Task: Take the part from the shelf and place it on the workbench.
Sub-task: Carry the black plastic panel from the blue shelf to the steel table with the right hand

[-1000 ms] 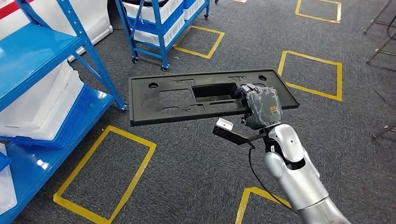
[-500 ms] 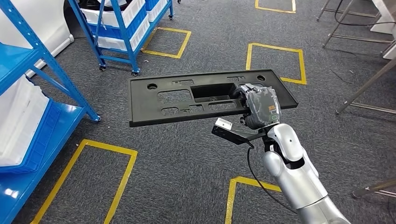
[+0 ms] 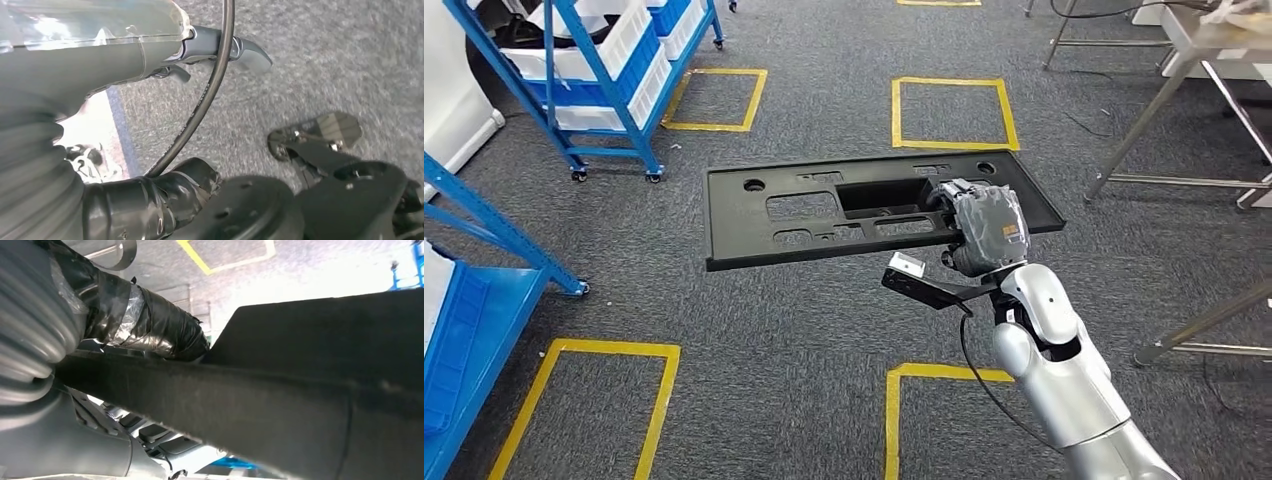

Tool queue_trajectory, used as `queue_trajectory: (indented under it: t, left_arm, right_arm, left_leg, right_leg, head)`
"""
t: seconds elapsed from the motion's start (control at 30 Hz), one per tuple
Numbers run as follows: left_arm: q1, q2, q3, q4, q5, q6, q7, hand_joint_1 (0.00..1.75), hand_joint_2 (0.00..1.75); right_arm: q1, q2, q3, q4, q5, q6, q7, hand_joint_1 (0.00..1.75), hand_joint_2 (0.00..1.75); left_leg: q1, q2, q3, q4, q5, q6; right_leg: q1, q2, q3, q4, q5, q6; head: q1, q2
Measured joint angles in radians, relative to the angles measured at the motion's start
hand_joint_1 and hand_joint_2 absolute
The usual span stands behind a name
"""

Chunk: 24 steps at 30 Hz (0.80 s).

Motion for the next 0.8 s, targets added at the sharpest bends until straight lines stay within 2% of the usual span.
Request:
queue_trajectory:
  t: [0.07,0.1,0.13,0.17,0.2,0.23,0.3,0.33,0.37,0.43,0.47,0.5,0.53,0.57,0.6,0.63,0.67,0.7,0.73,0.77,0.8]
  left_arm:
    - [0.001,0.000,0.001,0.000,-0.002,0.000,-0.001,0.00,1.75]
    - [0.002,-0.001,0.001,0.000,-0.002,0.000,-0.001,0.00,1.75]
    - [0.003,-0.001,0.001,0.000,-0.002,0.000,-0.001,0.00,1.75]
    - [0.004,-0.002,0.001,0.000,-0.002,-0.001,-0.001,0.00,1.75]
    - [0.004,-0.002,0.001,0.000,-0.002,-0.001,-0.001,0.00,1.75]
    - [0.005,-0.002,0.002,0.000,-0.003,-0.001,-0.001,0.00,1.75]
    - [0.008,0.000,0.002,0.000,-0.003,-0.001,-0.001,0.00,1.75]
    - [0.008,0.001,0.002,0.000,-0.004,-0.001,-0.002,0.00,1.75]
    - [0.007,0.002,0.003,0.000,-0.004,-0.001,-0.002,0.00,1.75]
    - [0.003,0.002,0.003,0.000,-0.004,-0.002,-0.002,0.00,1.75]
    - [0.001,0.001,0.003,0.000,-0.004,-0.002,-0.002,0.00,1.75]
    - [0.001,0.000,0.003,0.000,-0.004,-0.002,-0.003,0.00,1.75]
    - [0.002,-0.001,0.003,0.000,-0.004,-0.002,-0.004,0.00,1.75]
    - [0.004,-0.001,0.003,0.000,-0.004,-0.002,-0.004,0.00,1.75]
    - [0.006,-0.001,0.003,0.000,-0.004,-0.002,-0.005,0.00,1.75]
    - [0.008,-0.001,0.003,0.000,-0.004,-0.002,-0.005,0.00,1.75]
    - [0.008,-0.002,0.004,0.000,-0.004,-0.001,-0.006,0.00,1.75]
    - [0.007,-0.002,0.004,0.000,-0.004,-0.001,-0.006,0.00,1.75]
    - [0.007,-0.002,0.004,0.000,-0.004,-0.002,-0.007,0.00,1.75]
    - [0.006,-0.003,0.004,0.000,-0.004,-0.002,-0.008,0.00,1.75]
    - [0.006,-0.003,0.004,0.000,-0.004,-0.002,-0.008,0.00,1.75]
  right_arm:
    - [-0.003,-0.001,-0.001,0.000,0.000,0.000,-0.001,1.75,1.75]
    - [-0.003,-0.001,-0.001,0.000,0.000,0.001,-0.001,1.75,1.75]
    - [-0.002,-0.001,-0.001,0.000,-0.001,0.001,-0.002,1.75,1.75]
    - [0.000,-0.001,-0.001,0.000,-0.001,0.002,-0.002,1.75,1.75]
    - [0.001,-0.001,-0.001,0.001,-0.001,0.003,-0.002,1.75,1.75]
    - [0.002,-0.001,-0.001,0.001,-0.001,0.003,-0.002,1.75,1.75]
    - [0.001,-0.001,-0.001,0.001,-0.001,0.004,-0.002,1.75,1.75]
    - [0.001,-0.001,-0.001,0.001,-0.001,0.004,-0.002,1.75,1.75]
    - [0.001,-0.001,-0.001,0.001,-0.001,0.005,-0.002,1.75,1.75]
    - [0.002,-0.001,-0.001,0.001,-0.001,0.006,-0.002,1.75,1.75]
    - [0.002,-0.002,-0.002,0.001,-0.001,0.006,-0.002,1.75,1.75]
    - [0.001,-0.003,-0.002,0.001,-0.001,0.006,-0.002,1.75,1.75]
    - [0.000,-0.003,-0.002,0.001,-0.001,0.006,-0.002,1.75,1.75]
    - [-0.001,-0.004,-0.002,0.001,-0.001,0.006,-0.002,1.75,1.75]
    - [-0.001,-0.004,-0.002,0.001,-0.001,0.006,-0.002,1.75,1.75]
    - [0.000,-0.004,-0.002,0.002,-0.001,0.007,-0.002,1.75,1.75]
    - [0.002,-0.004,-0.002,0.003,-0.001,0.008,-0.002,1.75,1.75]
    - [0.003,-0.004,-0.002,0.004,-0.001,0.008,-0.002,1.75,1.75]
    - [0.003,-0.004,-0.002,0.006,-0.001,0.009,-0.002,1.75,1.75]
    - [0.003,-0.004,-0.002,0.006,-0.001,0.009,-0.002,1.75,1.75]
    - [0.003,-0.004,-0.002,0.007,-0.001,0.009,-0.002,1.75,1.75]
  left_leg:
    - [0.000,-0.055,-0.054,0.114,-0.060,0.003]
    - [-0.003,-0.067,-0.093,0.187,-0.089,0.007]
    - [-0.005,-0.070,-0.127,0.244,-0.103,0.010]
    - [-0.008,-0.072,-0.146,0.269,-0.098,0.015]
    - [-0.011,-0.075,-0.147,0.254,-0.072,0.021]
    - [-0.014,-0.083,-0.130,0.203,-0.031,0.029]
    - [-0.019,-0.130,-0.080,0.070,0.041,0.046]
    - [-0.020,-0.150,-0.061,0.024,0.057,0.051]
    - [-0.021,-0.163,-0.052,0.001,0.060,0.053]
    - [-0.021,-0.149,-0.045,-0.014,0.060,0.055]
    - [-0.020,-0.136,-0.039,-0.024,0.064,0.058]
    - [-0.017,-0.122,-0.032,-0.034,0.068,0.062]
    - [-0.015,-0.106,-0.026,-0.042,0.071,0.066]
    - [-0.016,-0.092,-0.022,-0.046,0.071,0.067]
    - [-0.017,-0.078,-0.020,-0.047,0.069,0.068]
    - [-0.017,-0.064,-0.020,-0.046,0.067,0.067]
    - [-0.017,-0.050,-0.019,-0.045,0.064,0.065]
    - [-0.016,-0.037,-0.018,-0.044,0.061,0.063]
    - [-0.015,-0.025,-0.015,-0.042,0.057,0.059]
    - [-0.013,-0.014,-0.012,-0.040,0.051,0.054]
    - [-0.014,-0.004,-0.008,-0.037,0.046,0.048]
  right_leg:
    - [0.003,0.018,0.005,-0.003,-0.001,-0.014]
    - [0.008,0.029,0.005,-0.003,-0.001,-0.019]
    - [0.012,0.041,0.006,-0.002,-0.002,-0.022]
    - [0.017,0.055,0.007,-0.001,-0.003,-0.024]
    - [0.020,0.070,0.009,0.000,-0.003,-0.025]
    - [0.022,0.084,0.010,0.001,-0.004,-0.026]
    - [0.023,0.111,0.009,0.006,-0.006,-0.024]
    - [0.021,0.122,0.005,0.009,-0.006,-0.021]
    - [0.019,0.134,0.000,0.009,-0.005,-0.016]
    - [0.014,0.156,-0.006,0.007,0.000,-0.004]
    - [0.016,0.146,-0.009,0.011,-0.003,0.002]
    - [0.018,0.124,-0.016,0.025,-0.013,0.006]
    - [0.020,0.091,-0.033,0.062,-0.035,0.011]
    - [0.019,0.054,-0.060,0.116,-0.065,0.014]
    - [0.015,0.032,-0.093,0.180,-0.096,0.018]
    - [0.010,0.021,-0.124,0.240,-0.118,0.023]
    - [0.004,0.015,-0.142,0.271,-0.122,0.027]
    - [-0.002,0.011,-0.142,0.267,-0.107,0.032]
    - [-0.007,0.006,-0.121,0.225,-0.078,0.036]
    - [-0.011,-0.008,-0.083,0.153,-0.043,0.040]
    - [-0.008,-0.029,-0.048,0.088,-0.020,0.041]
  head:
    - [0.000,0.000]
    - [0.000,0.000]
    - [0.000,0.000]
    - [0.000,0.000]
    - [0.000,0.000]
    - [0.000,0.000]
    - [0.001,0.000]
    - [0.000,0.000]
    - [0.001,0.000]
    - [0.000,0.000]
    - [0.001,0.000]
    - [0.002,0.000]
    - [0.004,0.000]
    - [0.006,0.000]
    - [0.007,0.000]
    - [0.007,0.000]
    - [0.007,0.000]
    - [0.007,0.000]
    - [0.007,0.000]
    - [0.007,0.000]
    - [0.007,0.000]
